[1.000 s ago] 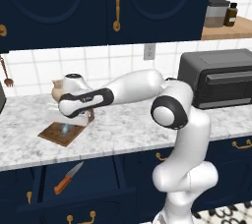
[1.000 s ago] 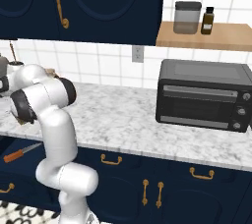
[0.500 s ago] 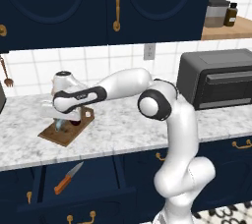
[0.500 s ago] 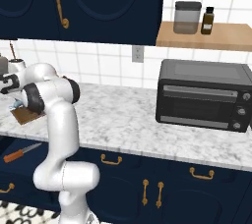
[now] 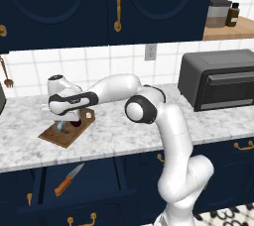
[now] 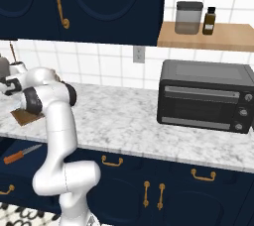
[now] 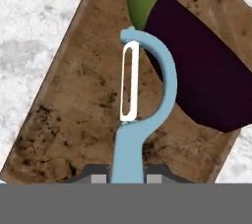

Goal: Place the appropriate cutting tool for cutting the eggplant skin on the cutting board.

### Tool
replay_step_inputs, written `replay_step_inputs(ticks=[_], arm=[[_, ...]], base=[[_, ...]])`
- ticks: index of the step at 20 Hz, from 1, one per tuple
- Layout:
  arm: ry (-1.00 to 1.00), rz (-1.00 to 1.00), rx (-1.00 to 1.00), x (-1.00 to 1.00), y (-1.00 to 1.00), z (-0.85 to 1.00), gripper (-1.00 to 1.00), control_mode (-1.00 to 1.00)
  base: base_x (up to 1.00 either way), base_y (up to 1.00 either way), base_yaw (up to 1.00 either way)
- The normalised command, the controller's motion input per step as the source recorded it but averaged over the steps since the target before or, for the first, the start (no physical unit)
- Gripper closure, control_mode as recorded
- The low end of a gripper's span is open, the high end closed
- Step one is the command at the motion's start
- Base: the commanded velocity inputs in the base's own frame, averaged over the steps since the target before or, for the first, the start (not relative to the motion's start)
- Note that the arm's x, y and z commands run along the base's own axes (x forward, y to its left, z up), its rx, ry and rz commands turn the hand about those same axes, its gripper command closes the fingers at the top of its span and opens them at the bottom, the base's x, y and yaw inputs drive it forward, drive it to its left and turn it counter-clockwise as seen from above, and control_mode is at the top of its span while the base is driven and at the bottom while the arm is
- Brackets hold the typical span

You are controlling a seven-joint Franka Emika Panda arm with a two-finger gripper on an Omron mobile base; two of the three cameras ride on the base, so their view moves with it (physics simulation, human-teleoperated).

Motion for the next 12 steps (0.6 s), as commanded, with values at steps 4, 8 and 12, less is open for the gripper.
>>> replay_step_inputs(ticks=[4, 8, 12], arm=[[0.0, -0.01, -0.06, 0.31, 0.07, -0.38, 1.0, -1.0], [-0.01, 0.0, -0.03, 0.28, 0.09, -0.27, -1.0, -1.0], [0.0, -0.01, -0.04, 0.12, 0.03, -0.18, -1.0, -1.0]], base=[[0.0, 0.0, 0.0], [0.0, 0.0, 0.0], [0.0, 0.0, 0.0]])
